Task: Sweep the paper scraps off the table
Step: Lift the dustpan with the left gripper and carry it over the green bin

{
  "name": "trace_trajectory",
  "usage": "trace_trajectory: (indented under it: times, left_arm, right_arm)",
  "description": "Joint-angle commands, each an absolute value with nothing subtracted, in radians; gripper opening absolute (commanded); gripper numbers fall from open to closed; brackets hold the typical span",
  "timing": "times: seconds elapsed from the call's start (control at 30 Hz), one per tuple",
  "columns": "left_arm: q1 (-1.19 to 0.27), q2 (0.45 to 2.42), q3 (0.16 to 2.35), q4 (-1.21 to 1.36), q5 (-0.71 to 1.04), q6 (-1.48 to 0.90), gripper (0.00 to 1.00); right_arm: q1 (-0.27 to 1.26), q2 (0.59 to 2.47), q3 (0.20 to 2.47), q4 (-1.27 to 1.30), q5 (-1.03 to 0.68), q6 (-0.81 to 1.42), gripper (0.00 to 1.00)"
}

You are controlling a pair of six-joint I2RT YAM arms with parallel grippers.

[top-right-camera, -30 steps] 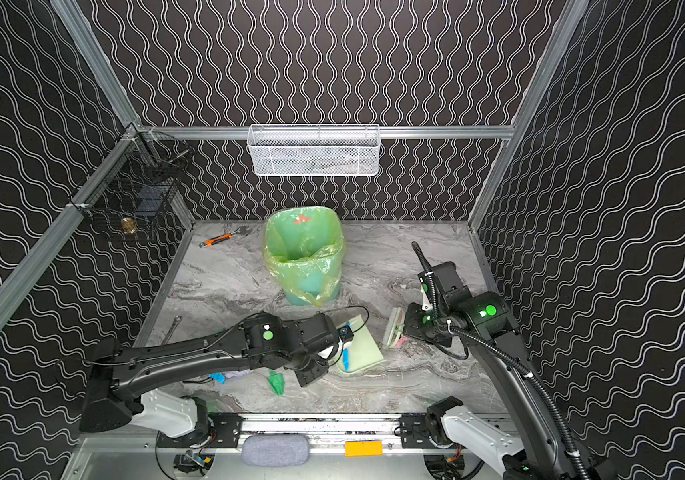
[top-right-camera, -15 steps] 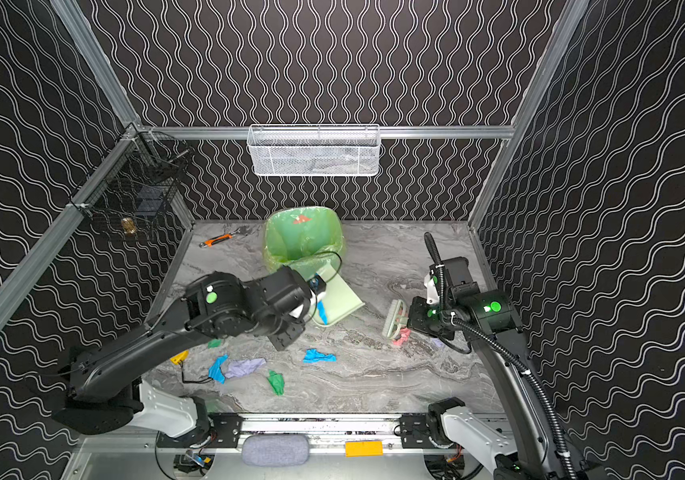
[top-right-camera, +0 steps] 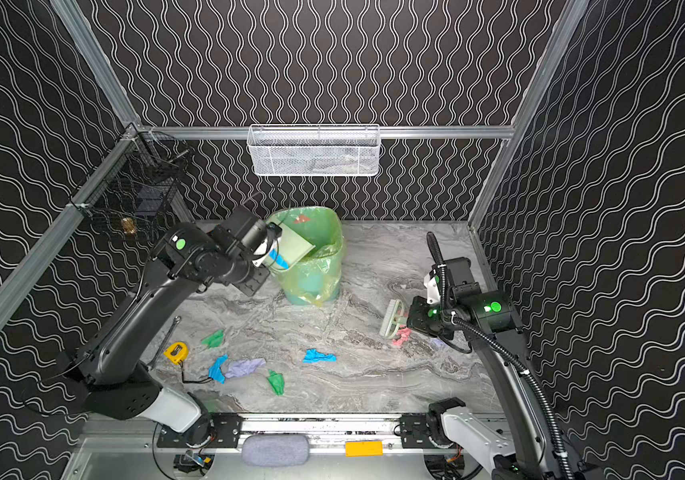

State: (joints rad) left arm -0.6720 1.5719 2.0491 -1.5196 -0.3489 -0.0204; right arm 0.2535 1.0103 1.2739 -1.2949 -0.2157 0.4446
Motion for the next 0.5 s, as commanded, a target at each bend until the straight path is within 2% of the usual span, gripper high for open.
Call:
trace_trajectory:
  times: [0.0, 0.27, 0.47]
  left_arm:
    - [-0.633, 1.604, 2.086, -1.496, -0.372, 0.042, 0.00]
    - [-0.612, 1.762, 2.209, -1.460, -0.553, 0.134, 0.00]
    - [-0.613, 1.819, 2.164, -1.397, -0.716, 0.248, 0.00]
  right_arm:
    - [0.252, 1.004, 1.263, -1.273, -0.233, 0.445, 0.00]
    - [0.248, 0.999, 1.249, -1.287, -0.233, 0.441, 0.00]
    - [0.246, 0.995, 1.249, -1.324, -0.231, 0.443, 0.00]
